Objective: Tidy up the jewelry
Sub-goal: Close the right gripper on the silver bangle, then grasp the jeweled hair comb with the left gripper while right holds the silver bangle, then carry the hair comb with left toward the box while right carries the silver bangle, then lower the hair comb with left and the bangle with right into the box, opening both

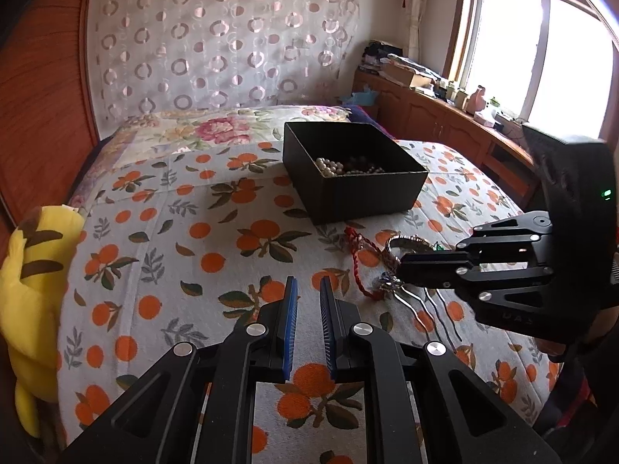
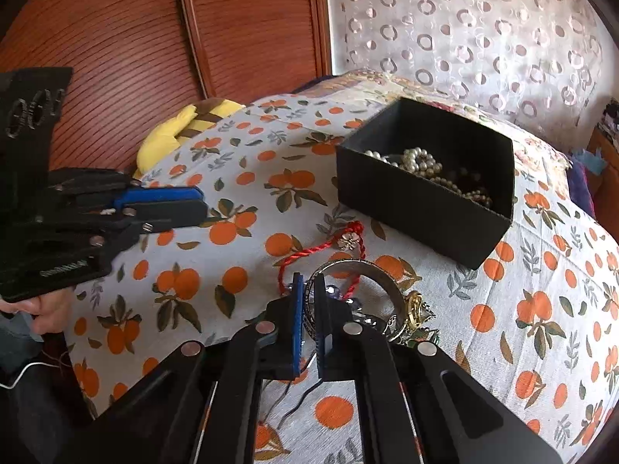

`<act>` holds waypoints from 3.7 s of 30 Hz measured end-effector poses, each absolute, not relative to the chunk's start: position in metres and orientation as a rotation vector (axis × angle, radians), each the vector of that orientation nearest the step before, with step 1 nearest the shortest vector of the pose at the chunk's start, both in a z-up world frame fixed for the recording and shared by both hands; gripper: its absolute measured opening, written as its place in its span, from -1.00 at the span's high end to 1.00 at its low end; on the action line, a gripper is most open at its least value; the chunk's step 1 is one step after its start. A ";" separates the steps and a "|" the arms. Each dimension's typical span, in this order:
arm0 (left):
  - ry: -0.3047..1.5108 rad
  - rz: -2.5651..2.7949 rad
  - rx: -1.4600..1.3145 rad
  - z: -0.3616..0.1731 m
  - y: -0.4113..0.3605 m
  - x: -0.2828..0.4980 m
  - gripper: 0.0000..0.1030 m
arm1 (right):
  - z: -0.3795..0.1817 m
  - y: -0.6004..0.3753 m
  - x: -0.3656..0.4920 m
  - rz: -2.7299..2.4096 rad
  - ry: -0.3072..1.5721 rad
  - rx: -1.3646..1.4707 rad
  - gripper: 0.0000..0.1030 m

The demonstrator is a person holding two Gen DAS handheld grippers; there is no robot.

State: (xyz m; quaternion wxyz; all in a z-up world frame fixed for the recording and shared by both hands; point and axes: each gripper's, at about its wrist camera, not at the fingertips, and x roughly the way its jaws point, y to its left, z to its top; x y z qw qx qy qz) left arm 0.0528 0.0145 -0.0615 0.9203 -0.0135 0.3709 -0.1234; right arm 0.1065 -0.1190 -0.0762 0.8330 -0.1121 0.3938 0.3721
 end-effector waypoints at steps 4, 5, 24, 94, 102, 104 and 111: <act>0.764 -0.264 -0.027 -0.062 0.009 0.054 0.79 | -0.055 -0.129 0.099 0.800 0.774 -0.198 0.88; 0.764 -0.269 -0.025 -0.062 0.007 0.054 0.79 | -0.049 -0.133 0.096 0.796 0.755 -0.197 0.88; 0.796 -0.379 0.044 -0.069 -0.060 0.060 0.26 | -0.076 -0.223 0.079 0.608 0.774 -0.201 0.88; 0.648 -0.183 0.014 -0.008 -0.014 0.119 -0.06 | -0.019 -0.162 0.178 0.767 0.637 -0.224 0.88; 0.656 -0.164 0.005 -0.006 -0.006 0.138 -0.06 | -0.029 -0.145 0.202 0.811 0.668 -0.224 0.87; 0.658 -0.163 0.000 -0.006 -0.005 0.142 -0.06 | -0.034 -0.142 0.208 0.812 0.683 -0.221 0.87; 0.666 -0.170 0.002 -0.007 -0.007 0.158 -0.06 | -0.038 -0.151 0.218 0.773 0.705 -0.200 0.82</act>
